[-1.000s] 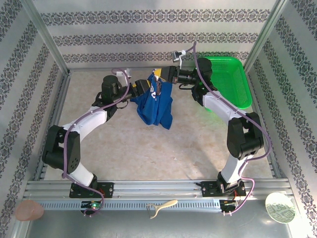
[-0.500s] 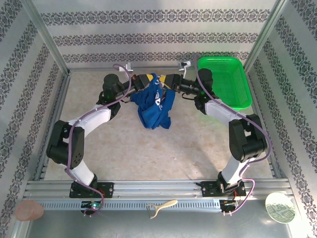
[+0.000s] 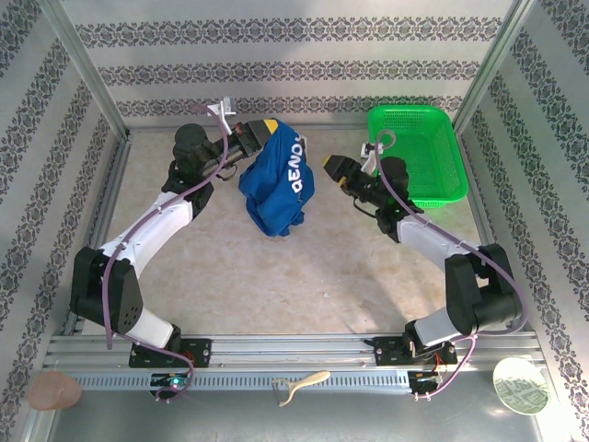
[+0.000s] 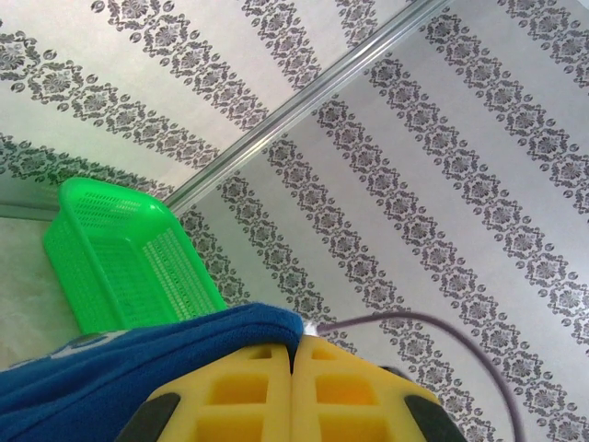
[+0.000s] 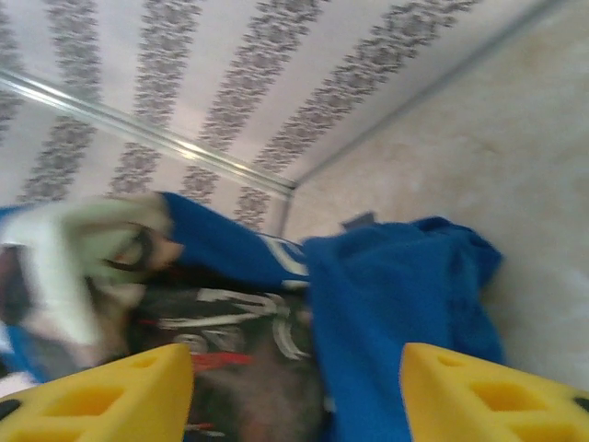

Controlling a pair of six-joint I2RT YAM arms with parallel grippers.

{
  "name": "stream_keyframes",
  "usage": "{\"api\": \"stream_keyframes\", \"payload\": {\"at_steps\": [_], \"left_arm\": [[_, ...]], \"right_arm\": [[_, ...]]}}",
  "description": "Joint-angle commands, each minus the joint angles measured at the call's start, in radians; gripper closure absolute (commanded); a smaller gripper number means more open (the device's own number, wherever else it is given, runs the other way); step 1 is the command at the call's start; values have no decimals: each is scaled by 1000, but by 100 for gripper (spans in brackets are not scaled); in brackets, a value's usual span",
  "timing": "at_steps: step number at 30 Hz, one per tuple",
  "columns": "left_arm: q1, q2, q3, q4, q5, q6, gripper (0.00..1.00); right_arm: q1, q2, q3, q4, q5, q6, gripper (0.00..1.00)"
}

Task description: Fold the inside-out t-shirt

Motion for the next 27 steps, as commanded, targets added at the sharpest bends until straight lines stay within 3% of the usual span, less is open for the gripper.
{"api": "stream_keyframes", "payload": {"at_steps": [1,6,9,11,12,17,19,22,27], "left_arm": [[1,-18,40,-23,6,37,100],[1,-30,41,-44,6,44,100],[2,-40,53,-61,-2,44,100],[14,-51,95,-94,-8,39,100],[24,-56,120,-106,-13,29,100],[73,-42,339,-156,-15,-44,100],[75,-22,426,-170,-6,-62,100],[74,8,534,-184,4,-96,100],[74,24,608,-190,-3,-118,100]], "right_arm": [[64,28,-15,-47,126,-42,34],[158,145,61,-41,125,-55,31],[187,216,86,-36,133,-41,48],[179,242,60,-31,168,-19,71],[170,249,40,-21,182,-6,76],[125,259,-51,-13,230,39,73],[114,262,-71,-19,240,58,79],[102,268,-86,-25,254,78,100],[90,280,-79,-46,247,94,100]]}}
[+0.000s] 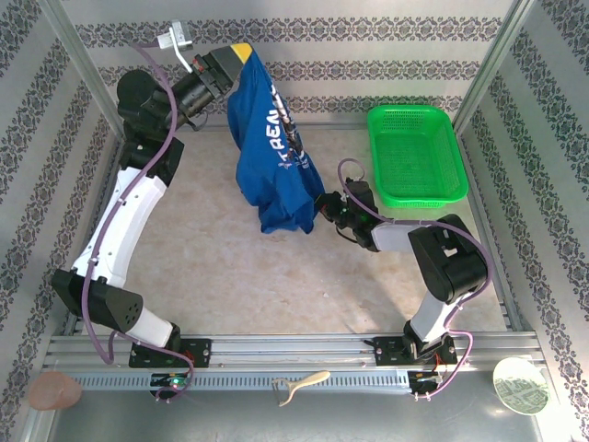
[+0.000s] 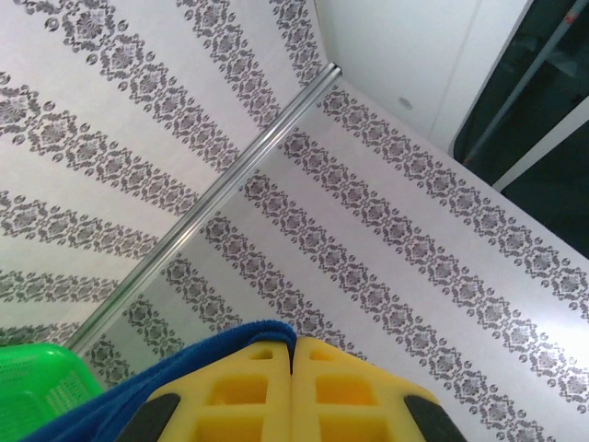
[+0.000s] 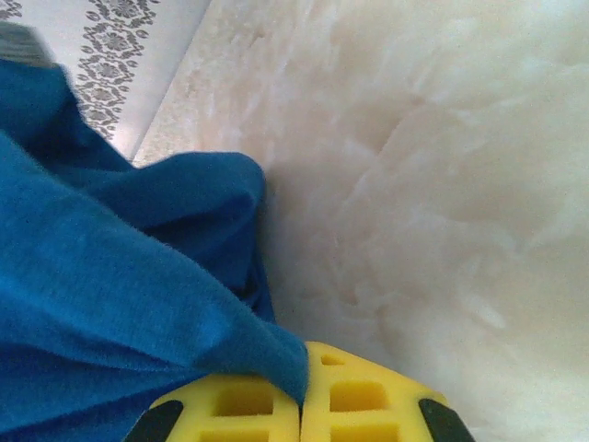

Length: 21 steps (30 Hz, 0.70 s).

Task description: Fold the inside-out t-shirt

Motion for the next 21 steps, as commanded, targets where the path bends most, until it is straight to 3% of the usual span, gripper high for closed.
{"api": "stream_keyframes", "payload": {"at_steps": [1,2,3,4,9,13,17,21], "left_arm": [[3,17,63,33,-15,-34,100],[2,17,63,24,-14,-32,100],[0,17,56,17,-12,-30,100],[-3,14,46,11,-8,-24,100],[-50,-18,-42,-138,-25,127,100],[-103,-22,-130,-247,-76,263,100],[-136,15,-187,-255,-112,285,100],[-176,64,-146,-295,-133,314,100]], "right_arm": [[-12,25,-9,-65,23,9,88],[-11,12,-4,-73,6,-5,68],[-12,-14,0,-96,-11,-17,57],[-12,-48,-5,-107,-21,-31,53],[-1,-389,-23,-355,87,-149,44],[20,-562,85,-531,125,-271,40],[108,-572,222,-600,111,-379,34],[197,-451,350,-584,100,-437,31]]}}
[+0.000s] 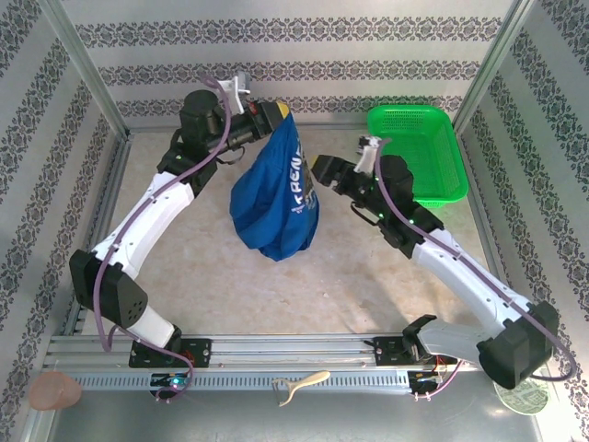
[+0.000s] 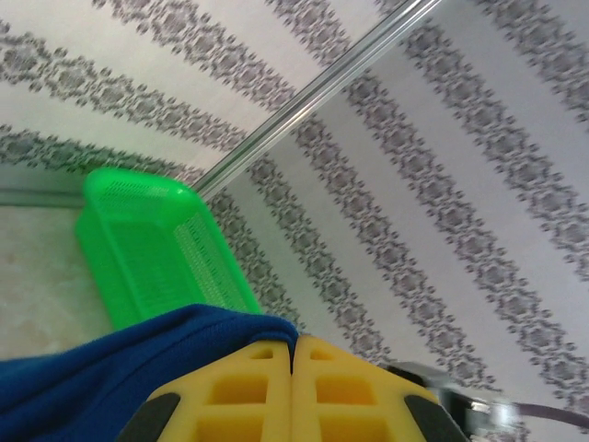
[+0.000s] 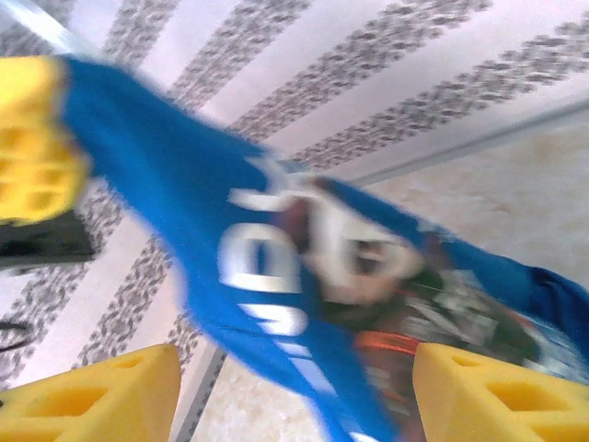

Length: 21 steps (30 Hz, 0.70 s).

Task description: Fold the inside-out t-shirt

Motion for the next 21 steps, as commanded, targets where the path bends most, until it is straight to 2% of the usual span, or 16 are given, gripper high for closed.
{"api": "stream_keyframes", "payload": {"at_steps": [1,5,7,8,10,11,12,14,15,18,21], "left_arm": [[-35,21,51,-28,-32,71,100],[-72,57,90,-44,-34,67,100],[-83,85,119,-50,-29,53,100],[-85,103,139,-49,-24,43,100],[-86,146,196,-69,-20,37,100],[-86,176,237,-88,-20,42,100],[-85,205,281,-112,-13,53,91],[-81,255,363,-156,-9,87,57],[-73,271,387,-176,-11,102,49],[-40,255,333,-174,-20,133,32],[-5,155,124,-119,-61,168,24]], "right_arm": [[59,117,75,-76,10,-103,30],[75,260,165,-49,64,-108,32],[62,312,199,-41,75,-105,43],[49,331,210,-37,63,-102,54],[25,351,214,-25,29,-90,90],[12,350,206,-16,11,-87,100],[0,342,196,-11,-2,-84,100],[-23,318,163,-3,-20,-84,100],[-40,298,143,4,-29,-80,100],[-91,243,88,18,-61,-60,100],[-133,210,63,18,-92,-50,100]]}}
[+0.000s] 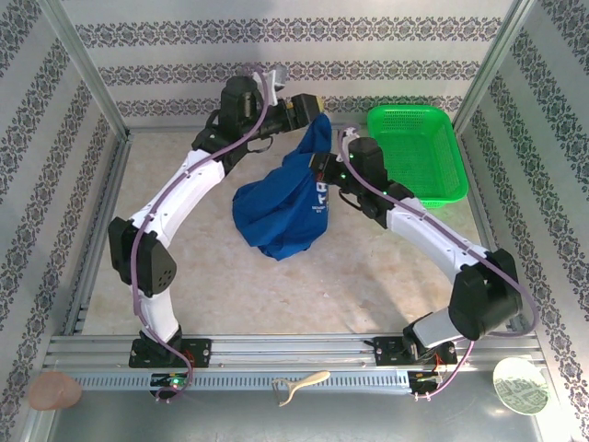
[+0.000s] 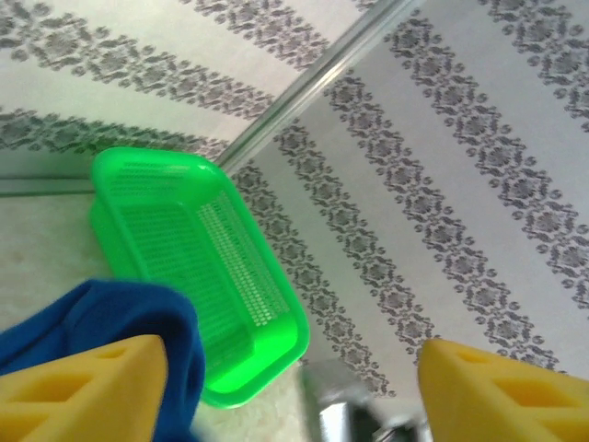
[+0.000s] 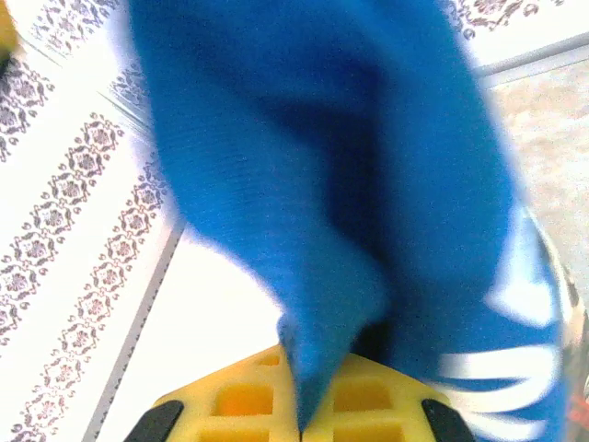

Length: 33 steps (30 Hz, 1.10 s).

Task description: Fold the inside-out t-shirt

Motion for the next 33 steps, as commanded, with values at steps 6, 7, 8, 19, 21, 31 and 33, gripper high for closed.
{"api": "stream_keyframes", "payload": {"at_steps": [6,7,8,19,21,31,33], "left_arm": [[35,-296,-603,80,-141,184,19],[27,-320,-658,87,-175,203,19],[16,-342,-711,104,-197,228,18],[-177,-261,-748,111,-520,487,12],[-179,-210,-722,114,-559,490,13],[19,-300,-559,45,-349,487,100],[96,-327,-482,7,-144,447,100]], "right_arm": [[-62,-62,-17,37,-115,39,100],[-64,-63,-14,38,-122,42,100],[-64,-65,-12,38,-126,45,100],[-36,-98,25,34,-127,83,100],[-29,-107,41,20,-131,83,100],[-85,-211,92,-64,-106,100,100],[-95,-233,71,-62,-91,113,100]]}}
